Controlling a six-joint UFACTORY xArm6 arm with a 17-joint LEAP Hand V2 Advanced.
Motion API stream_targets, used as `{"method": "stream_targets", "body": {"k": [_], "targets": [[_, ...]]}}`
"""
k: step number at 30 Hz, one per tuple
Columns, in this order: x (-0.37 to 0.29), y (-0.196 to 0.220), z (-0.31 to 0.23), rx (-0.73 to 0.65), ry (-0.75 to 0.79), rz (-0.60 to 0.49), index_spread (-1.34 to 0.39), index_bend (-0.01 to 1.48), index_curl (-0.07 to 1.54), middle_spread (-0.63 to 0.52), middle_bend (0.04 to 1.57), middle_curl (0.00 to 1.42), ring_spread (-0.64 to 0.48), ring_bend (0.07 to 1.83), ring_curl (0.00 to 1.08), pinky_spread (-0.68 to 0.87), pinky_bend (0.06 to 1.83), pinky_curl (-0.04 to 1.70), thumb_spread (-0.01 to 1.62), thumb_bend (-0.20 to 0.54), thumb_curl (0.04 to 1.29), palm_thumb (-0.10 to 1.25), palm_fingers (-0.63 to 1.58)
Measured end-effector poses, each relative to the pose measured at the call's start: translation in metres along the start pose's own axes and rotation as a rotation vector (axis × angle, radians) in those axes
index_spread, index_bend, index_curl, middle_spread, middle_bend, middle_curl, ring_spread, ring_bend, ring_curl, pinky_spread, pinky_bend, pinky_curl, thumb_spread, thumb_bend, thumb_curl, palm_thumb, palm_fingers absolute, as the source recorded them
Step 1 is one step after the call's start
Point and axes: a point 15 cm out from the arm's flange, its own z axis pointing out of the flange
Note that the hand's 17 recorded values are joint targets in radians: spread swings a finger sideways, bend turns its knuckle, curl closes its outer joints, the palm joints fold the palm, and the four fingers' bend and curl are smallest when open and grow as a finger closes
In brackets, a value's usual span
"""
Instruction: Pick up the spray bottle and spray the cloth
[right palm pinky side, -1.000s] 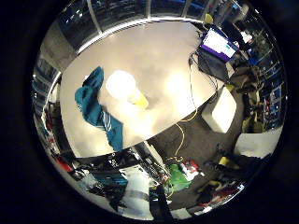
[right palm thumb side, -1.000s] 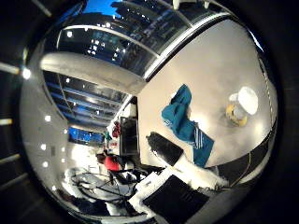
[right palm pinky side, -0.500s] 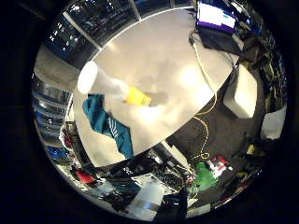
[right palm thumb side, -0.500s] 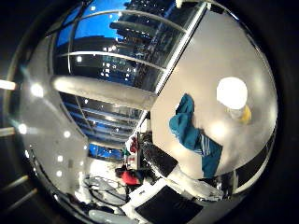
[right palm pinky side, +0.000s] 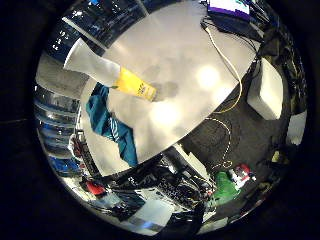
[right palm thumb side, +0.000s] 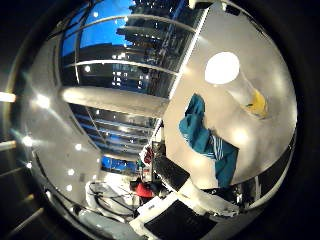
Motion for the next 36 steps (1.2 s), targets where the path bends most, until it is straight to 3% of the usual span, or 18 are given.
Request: {"method": "stream_targets", "body": {"k": [24,29,36], "targets": [[0.035,0.005,0.040,-0.045,-0.050,-0.015,-0.23,0.15,0.26,0.09,0.21,0.35,0.18,0.32,0.26,0.40,0.38,0.31,1.02,-0.025,0.30,0.50,0.09],[0.035,-0.013,0.049,0.024,-0.112,-0.049,-0.23,0.15,0.26,0.08,0.21,0.35,0.16,0.32,0.26,0.40,0.38,0.31,1.03,-0.023,0.30,0.52,0.09],[0.043,-0.020,0.061,0.010,-0.135,-0.049,-0.23,0.15,0.26,0.08,0.22,0.35,0.16,0.33,0.26,0.40,0.38,0.31,1.03,-0.025,0.30,0.53,0.09]]}}
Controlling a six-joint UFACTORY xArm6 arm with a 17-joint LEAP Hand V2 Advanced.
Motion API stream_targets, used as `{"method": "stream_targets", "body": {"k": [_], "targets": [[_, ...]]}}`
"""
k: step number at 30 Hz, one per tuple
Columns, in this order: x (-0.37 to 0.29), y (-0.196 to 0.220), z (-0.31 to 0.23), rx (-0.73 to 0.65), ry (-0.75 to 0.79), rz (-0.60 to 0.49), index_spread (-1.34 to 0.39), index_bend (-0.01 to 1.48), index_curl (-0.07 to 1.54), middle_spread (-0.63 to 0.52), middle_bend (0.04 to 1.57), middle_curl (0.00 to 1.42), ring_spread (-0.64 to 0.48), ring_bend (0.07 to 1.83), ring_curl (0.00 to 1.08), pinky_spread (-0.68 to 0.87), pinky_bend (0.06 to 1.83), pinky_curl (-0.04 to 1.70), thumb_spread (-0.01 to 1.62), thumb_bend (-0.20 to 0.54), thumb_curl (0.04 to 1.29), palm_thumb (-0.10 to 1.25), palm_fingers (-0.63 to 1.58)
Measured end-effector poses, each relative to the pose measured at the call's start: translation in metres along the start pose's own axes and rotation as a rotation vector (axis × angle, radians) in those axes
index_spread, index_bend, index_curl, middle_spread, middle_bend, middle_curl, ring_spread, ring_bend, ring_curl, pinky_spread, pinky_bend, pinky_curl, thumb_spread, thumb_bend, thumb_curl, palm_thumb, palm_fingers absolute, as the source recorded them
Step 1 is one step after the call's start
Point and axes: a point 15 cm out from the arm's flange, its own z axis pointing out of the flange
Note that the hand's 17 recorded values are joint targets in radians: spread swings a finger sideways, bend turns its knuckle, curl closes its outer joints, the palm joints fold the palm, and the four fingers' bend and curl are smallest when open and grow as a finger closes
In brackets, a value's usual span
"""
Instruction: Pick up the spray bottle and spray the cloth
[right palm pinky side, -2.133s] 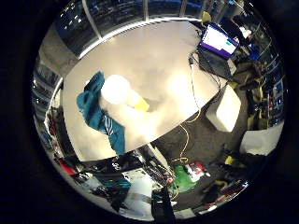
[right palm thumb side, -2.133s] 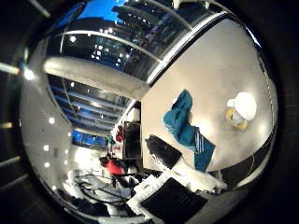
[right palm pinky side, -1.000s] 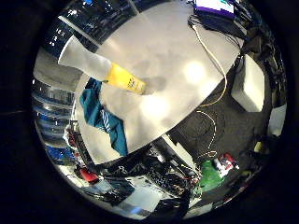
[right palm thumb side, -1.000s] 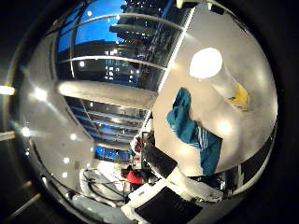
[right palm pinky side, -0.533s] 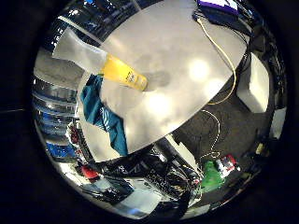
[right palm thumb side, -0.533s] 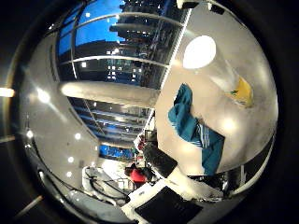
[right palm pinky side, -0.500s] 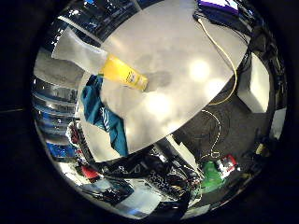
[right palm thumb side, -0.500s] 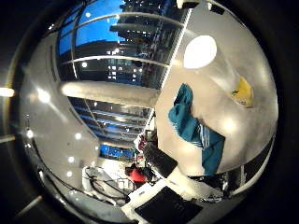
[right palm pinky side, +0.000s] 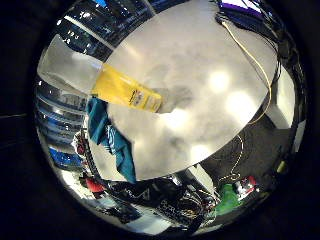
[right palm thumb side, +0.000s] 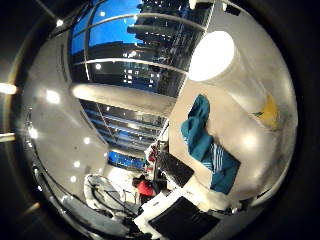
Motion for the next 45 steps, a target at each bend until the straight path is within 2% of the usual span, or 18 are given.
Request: {"method": "stream_targets", "body": {"k": [20,37,45], "targets": [[0.037,-0.002,0.017,-0.028,-0.034,0.042,-0.23,0.15,0.26,0.07,0.22,0.35,0.16,0.33,0.26,0.40,0.37,0.31,1.04,-0.025,0.30,0.54,0.10],[0.042,-0.002,0.043,-0.070,-0.013,0.010,-0.23,0.15,0.26,0.06,0.23,0.35,0.15,0.34,0.26,0.39,0.38,0.31,1.03,-0.026,0.30,0.53,0.11],[0.042,-0.017,0.065,-0.086,-0.008,-0.013,-0.23,0.15,0.26,0.06,0.24,0.35,0.14,0.36,0.26,0.39,0.39,0.31,1.03,-0.025,0.30,0.55,0.12]]}}
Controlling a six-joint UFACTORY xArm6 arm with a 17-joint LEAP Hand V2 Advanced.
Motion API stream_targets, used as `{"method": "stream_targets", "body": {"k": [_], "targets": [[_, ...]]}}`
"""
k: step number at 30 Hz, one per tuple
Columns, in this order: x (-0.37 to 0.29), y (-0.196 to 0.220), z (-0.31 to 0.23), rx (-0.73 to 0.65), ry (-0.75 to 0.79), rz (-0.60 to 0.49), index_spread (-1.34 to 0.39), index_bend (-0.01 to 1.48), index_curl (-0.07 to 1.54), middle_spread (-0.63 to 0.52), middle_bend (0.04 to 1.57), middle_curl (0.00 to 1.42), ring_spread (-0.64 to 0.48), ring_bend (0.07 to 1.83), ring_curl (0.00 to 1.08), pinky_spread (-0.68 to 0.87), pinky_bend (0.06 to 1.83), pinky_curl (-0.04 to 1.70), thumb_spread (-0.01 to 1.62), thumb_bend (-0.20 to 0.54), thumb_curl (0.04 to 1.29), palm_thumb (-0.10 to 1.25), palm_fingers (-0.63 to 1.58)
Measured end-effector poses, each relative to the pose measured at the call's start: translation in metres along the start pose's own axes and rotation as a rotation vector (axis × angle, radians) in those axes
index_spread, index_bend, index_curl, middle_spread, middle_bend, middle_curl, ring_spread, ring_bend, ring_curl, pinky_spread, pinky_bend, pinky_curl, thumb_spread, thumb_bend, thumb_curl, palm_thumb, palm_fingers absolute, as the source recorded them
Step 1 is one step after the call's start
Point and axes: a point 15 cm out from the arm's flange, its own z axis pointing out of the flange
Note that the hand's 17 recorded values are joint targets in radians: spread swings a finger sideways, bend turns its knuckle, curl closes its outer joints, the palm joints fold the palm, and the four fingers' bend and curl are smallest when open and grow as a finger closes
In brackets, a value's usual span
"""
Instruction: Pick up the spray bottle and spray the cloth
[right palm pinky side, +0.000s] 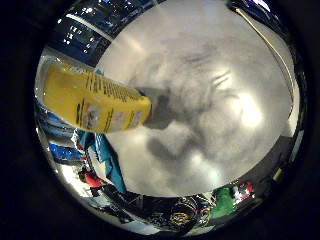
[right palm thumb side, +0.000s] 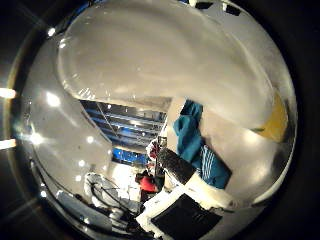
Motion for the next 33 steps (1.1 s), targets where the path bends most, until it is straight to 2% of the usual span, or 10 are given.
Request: {"method": "stream_targets", "body": {"k": [5,11,15,18,19,20,21,23,29,33], "targets": [[-0.004,-0.013,0.011,0.005,-0.005,-0.012,-0.22,0.15,0.26,0.05,0.25,0.35,0.13,0.37,0.26,0.39,0.38,0.31,1.03,-0.024,0.30,0.55,0.16],[-0.015,-0.023,0.023,0.000,-0.021,-0.027,-0.21,0.14,0.24,-0.02,0.37,0.39,0.03,0.54,0.29,0.37,0.45,0.31,1.02,-0.023,0.31,0.58,0.38],[-0.020,-0.025,0.031,-0.015,-0.026,-0.041,-0.27,0.18,0.25,-0.11,0.55,0.46,-0.09,0.72,0.34,0.18,0.50,0.29,1.02,-0.021,0.31,0.60,0.66],[-0.019,-0.030,0.034,-0.021,-0.029,-0.051,-0.32,0.18,0.27,-0.16,0.61,0.51,-0.16,0.86,0.38,-0.06,0.67,0.33,1.01,-0.015,0.32,0.64,0.95],[-0.019,-0.033,0.035,-0.021,-0.030,-0.054,-0.34,0.19,0.29,-0.17,0.63,0.53,-0.17,0.89,0.41,-0.14,0.74,0.36,1.01,-0.016,0.32,0.65,0.96],[-0.019,-0.034,0.036,-0.024,-0.034,-0.055,-0.36,0.22,0.31,-0.18,0.66,0.55,-0.19,0.93,0.43,-0.23,0.81,0.38,1.01,-0.019,0.32,0.66,1.11],[-0.019,-0.036,0.039,-0.029,-0.037,-0.059,-0.40,0.27,0.36,-0.19,0.69,0.59,-0.21,0.97,0.46,-0.33,0.88,0.42,1.00,-0.017,0.33,0.68,1.12],[-0.020,-0.036,0.045,-0.040,-0.045,-0.060,-0.43,0.34,0.41,-0.20,0.76,0.63,-0.22,1.00,0.49,-0.37,0.95,0.46,1.00,-0.019,0.33,0.70,1.18],[-0.028,-0.036,0.054,-0.069,-0.109,-0.060,-0.45,0.68,0.67,-0.21,1.00,0.76,-0.23,1.19,0.57,-0.33,1.19,0.60,0.98,-0.018,0.34,0.78,1.21],[-0.038,-0.032,0.057,-0.080,-0.165,-0.048,-0.44,0.85,0.79,-0.20,1.11,0.81,-0.23,1.28,0.62,-0.27,1.28,0.68,0.97,-0.017,0.36,0.82,1.17]]}}
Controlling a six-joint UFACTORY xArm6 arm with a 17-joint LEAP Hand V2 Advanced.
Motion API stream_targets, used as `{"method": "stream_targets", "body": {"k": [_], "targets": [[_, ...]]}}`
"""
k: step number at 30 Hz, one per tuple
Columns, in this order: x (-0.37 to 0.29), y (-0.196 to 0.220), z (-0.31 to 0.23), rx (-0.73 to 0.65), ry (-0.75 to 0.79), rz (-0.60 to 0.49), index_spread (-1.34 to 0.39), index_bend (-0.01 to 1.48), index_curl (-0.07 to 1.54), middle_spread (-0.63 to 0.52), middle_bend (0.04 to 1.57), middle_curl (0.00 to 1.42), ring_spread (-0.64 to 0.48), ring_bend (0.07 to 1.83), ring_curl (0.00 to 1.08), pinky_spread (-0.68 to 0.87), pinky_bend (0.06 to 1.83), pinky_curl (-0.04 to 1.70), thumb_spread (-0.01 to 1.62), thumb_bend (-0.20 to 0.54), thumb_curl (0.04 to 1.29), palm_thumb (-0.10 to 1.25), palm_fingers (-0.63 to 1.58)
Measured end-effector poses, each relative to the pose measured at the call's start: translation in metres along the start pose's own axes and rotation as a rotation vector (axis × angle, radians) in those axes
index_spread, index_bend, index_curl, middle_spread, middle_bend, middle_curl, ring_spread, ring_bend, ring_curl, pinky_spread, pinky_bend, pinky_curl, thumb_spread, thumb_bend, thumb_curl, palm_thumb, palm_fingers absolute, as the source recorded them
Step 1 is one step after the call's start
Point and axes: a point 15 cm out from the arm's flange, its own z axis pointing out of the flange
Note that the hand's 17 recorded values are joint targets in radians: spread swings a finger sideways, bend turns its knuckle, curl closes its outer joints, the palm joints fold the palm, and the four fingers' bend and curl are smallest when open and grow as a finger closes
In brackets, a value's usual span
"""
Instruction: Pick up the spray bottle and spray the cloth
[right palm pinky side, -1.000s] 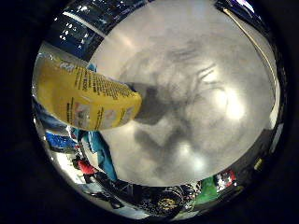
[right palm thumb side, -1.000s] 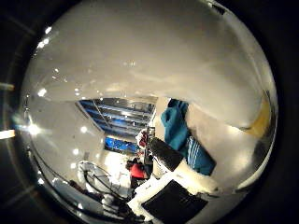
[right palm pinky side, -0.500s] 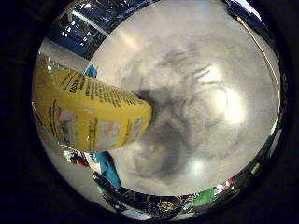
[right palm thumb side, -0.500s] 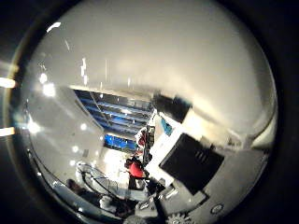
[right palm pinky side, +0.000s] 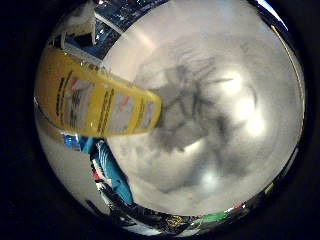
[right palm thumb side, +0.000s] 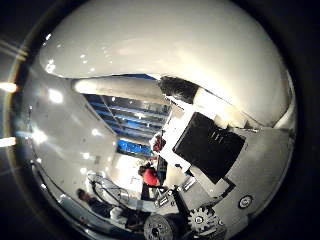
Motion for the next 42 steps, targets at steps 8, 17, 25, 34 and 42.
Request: {"method": "stream_targets", "body": {"k": [8,17,25,34,42], "targets": [[-0.029,-0.022,-0.013,0.058,-0.030,-0.039,-0.35,1.07,0.92,-0.17,1.28,0.86,-0.22,1.38,0.69,-0.20,1.33,0.84,0.98,-0.002,0.41,0.93,1.11],[-0.091,-0.041,-0.015,0.022,-0.003,-0.192,-0.28,1.13,0.96,-0.13,1.38,0.83,-0.21,1.41,0.75,-0.15,1.24,1.10,1.05,-0.009,0.50,1.07,1.06],[-0.160,-0.028,0.006,-0.153,0.072,-0.409,-0.26,1.12,0.96,-0.12,1.41,0.80,-0.21,1.41,0.77,-0.14,1.15,1.28,1.06,-0.011,0.55,1.08,1.07],[-0.174,-0.012,0.014,-0.279,0.362,-0.607,-0.25,1.12,0.96,-0.11,1.41,0.78,-0.22,1.39,0.79,-0.14,1.09,1.40,1.05,-0.013,0.58,1.08,1.08],[-0.180,-0.005,0.022,-0.344,0.472,-0.671,-0.25,1.11,0.96,-0.11,1.41,0.77,-0.22,1.38,0.80,-0.14,1.06,1.46,1.05,-0.013,0.59,1.07,1.09]]}}
